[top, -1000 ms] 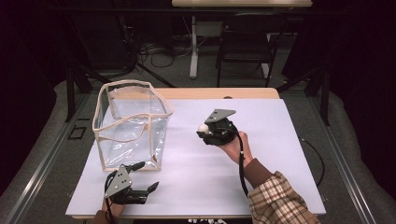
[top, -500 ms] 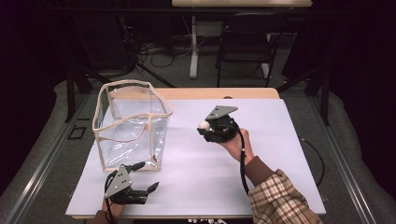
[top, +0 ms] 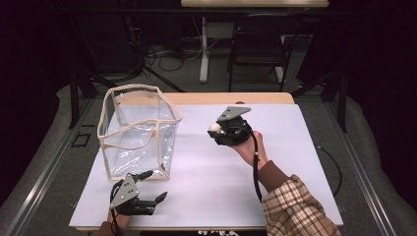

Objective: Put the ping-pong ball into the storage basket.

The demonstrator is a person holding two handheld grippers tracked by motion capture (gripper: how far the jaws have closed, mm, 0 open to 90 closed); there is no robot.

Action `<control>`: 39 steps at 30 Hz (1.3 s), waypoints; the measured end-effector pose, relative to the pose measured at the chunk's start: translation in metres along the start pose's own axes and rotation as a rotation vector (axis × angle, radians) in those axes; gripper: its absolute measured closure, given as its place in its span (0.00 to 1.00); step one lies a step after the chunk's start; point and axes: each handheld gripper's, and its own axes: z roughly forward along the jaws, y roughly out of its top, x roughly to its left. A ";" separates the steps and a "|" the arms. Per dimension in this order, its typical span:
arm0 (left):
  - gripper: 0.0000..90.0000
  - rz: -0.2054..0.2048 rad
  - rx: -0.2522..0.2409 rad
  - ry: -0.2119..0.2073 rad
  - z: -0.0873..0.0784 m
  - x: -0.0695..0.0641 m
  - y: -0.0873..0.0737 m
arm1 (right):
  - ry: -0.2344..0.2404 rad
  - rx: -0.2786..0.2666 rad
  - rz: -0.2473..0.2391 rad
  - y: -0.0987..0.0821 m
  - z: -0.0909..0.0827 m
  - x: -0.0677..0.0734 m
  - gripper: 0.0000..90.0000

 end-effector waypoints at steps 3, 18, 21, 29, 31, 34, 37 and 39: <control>0.18 0.000 0.001 -0.002 0.000 0.000 0.000 | 0.001 0.000 0.002 0.002 0.000 0.000 0.57; 0.18 0.001 -0.002 -0.004 0.000 0.000 0.000 | 0.001 -0.009 -0.004 0.016 0.000 -0.002 0.57; 0.18 0.003 -0.002 -0.002 0.000 0.000 0.000 | 0.005 -0.011 -0.011 0.021 0.001 -0.001 0.57; 0.18 0.006 0.001 -0.006 0.000 0.000 0.000 | 0.008 -0.022 -0.022 0.030 0.002 0.000 0.57; 0.18 0.005 -0.002 -0.006 0.000 0.000 0.000 | 0.009 -0.023 -0.025 0.031 0.002 0.000 0.57; 0.18 0.006 -0.002 -0.005 0.000 0.000 0.000 | 0.010 -0.024 -0.025 0.034 0.003 0.000 0.57; 0.18 0.006 -0.002 -0.006 0.000 0.000 0.000 | 0.012 -0.027 -0.025 0.035 0.003 0.000 0.57; 0.18 0.005 -0.002 -0.006 0.000 0.000 0.000 | 0.012 -0.026 -0.028 0.036 0.004 0.001 0.57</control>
